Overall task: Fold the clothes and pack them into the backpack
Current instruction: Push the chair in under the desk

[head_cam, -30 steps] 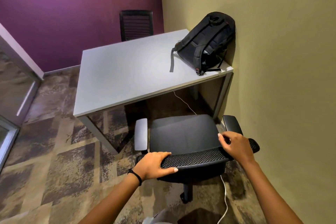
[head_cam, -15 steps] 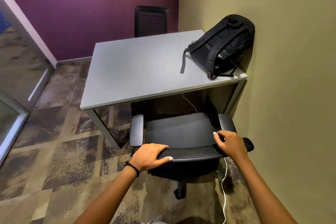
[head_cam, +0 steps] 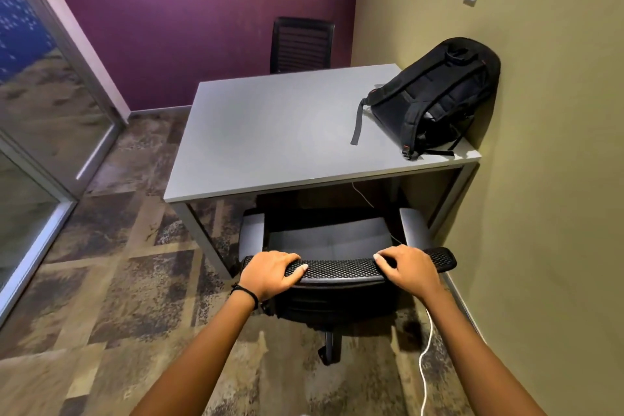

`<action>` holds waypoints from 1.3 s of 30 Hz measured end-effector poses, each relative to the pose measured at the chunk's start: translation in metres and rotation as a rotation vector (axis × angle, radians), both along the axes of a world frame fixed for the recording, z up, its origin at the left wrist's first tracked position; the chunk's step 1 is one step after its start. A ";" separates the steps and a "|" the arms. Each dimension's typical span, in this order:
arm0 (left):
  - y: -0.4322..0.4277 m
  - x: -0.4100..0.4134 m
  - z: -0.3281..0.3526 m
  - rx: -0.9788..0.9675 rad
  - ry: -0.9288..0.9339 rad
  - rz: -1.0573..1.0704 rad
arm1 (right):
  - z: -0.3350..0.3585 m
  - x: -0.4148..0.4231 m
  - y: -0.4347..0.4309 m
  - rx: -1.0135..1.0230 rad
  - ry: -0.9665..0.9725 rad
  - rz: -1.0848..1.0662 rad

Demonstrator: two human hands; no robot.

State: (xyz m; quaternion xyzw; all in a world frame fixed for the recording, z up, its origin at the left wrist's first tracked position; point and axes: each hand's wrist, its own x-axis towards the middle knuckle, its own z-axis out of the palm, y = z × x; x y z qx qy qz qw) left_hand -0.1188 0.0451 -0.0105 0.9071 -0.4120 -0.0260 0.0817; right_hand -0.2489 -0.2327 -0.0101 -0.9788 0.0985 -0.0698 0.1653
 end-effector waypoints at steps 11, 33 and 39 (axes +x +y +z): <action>-0.001 0.026 0.003 -0.025 0.001 0.026 | 0.003 0.029 -0.003 -0.025 0.036 0.016; -0.015 0.098 0.005 -0.060 0.013 0.111 | 0.006 0.112 -0.023 -0.012 0.037 0.059; -0.035 0.127 0.003 -0.083 0.003 0.109 | 0.009 0.144 -0.042 -0.001 0.045 0.040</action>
